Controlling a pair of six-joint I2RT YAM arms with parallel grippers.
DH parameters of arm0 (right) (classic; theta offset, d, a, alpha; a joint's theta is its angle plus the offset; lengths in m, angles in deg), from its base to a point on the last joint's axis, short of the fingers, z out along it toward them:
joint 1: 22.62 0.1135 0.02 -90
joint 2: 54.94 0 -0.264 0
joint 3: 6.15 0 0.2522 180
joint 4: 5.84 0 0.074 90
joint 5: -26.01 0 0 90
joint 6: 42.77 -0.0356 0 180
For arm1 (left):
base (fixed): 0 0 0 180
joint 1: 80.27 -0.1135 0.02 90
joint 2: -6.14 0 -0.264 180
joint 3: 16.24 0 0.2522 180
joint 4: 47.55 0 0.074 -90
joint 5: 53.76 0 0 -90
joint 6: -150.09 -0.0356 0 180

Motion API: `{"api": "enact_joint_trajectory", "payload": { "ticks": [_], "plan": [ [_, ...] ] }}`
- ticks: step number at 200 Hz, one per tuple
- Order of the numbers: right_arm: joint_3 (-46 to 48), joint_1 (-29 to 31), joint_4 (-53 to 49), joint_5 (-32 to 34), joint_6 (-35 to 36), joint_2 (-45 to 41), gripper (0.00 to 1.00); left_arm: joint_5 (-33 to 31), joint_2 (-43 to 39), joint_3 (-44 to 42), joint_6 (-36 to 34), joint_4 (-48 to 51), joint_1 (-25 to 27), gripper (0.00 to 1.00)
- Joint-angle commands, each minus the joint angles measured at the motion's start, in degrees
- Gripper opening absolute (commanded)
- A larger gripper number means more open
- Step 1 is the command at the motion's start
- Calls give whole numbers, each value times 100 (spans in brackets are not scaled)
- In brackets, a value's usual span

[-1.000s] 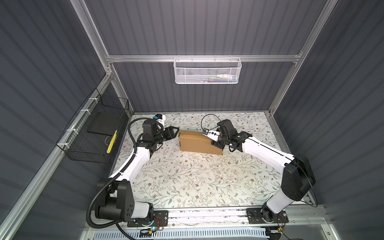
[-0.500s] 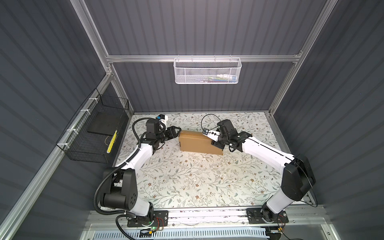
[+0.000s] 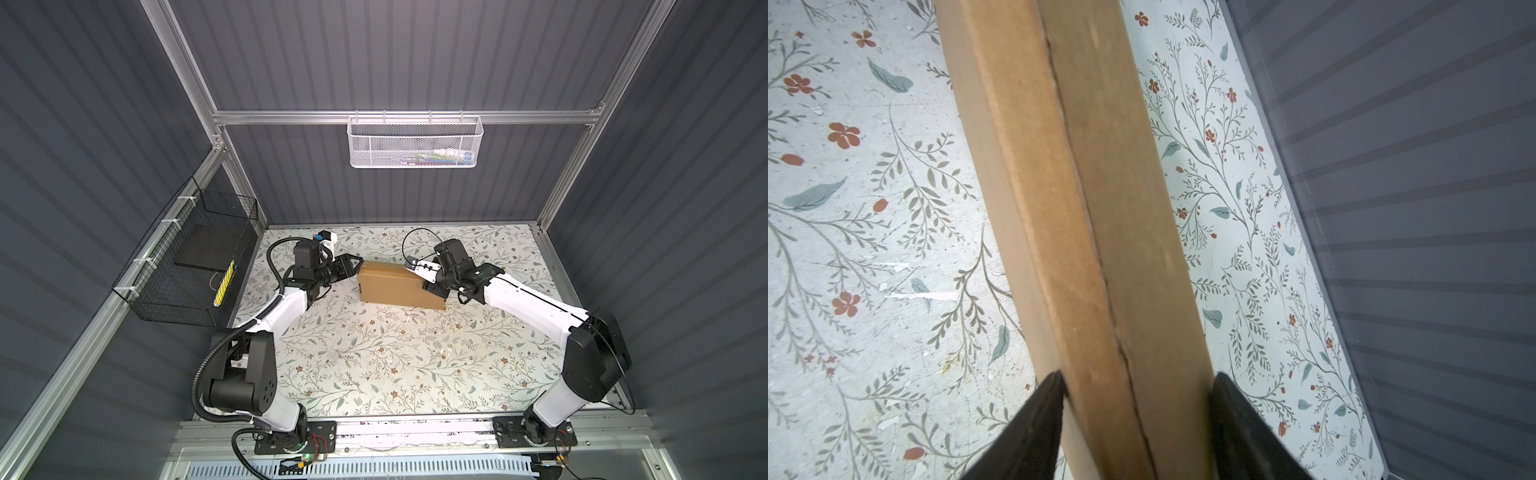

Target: Fold the paper box

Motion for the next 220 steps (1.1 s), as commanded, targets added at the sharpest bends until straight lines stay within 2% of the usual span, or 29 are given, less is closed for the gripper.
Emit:
{"api": "enact_joint_trajectory", "payload": {
  "ticks": [1,96,174,220],
  "plan": [
    [57,-17,-190,-14,-108,55,57,91,78,-120,54,-105,-56,50],
    [89,-16,-146,37,-160,64,56,44,278,-277,54,-224,-56,33],
    [95,-30,-24,63,-281,-30,61,5,419,-379,89,-337,-56,26],
    [235,-65,112,-237,-494,-358,62,10,465,-437,155,-431,-56,24]
  ]
}}
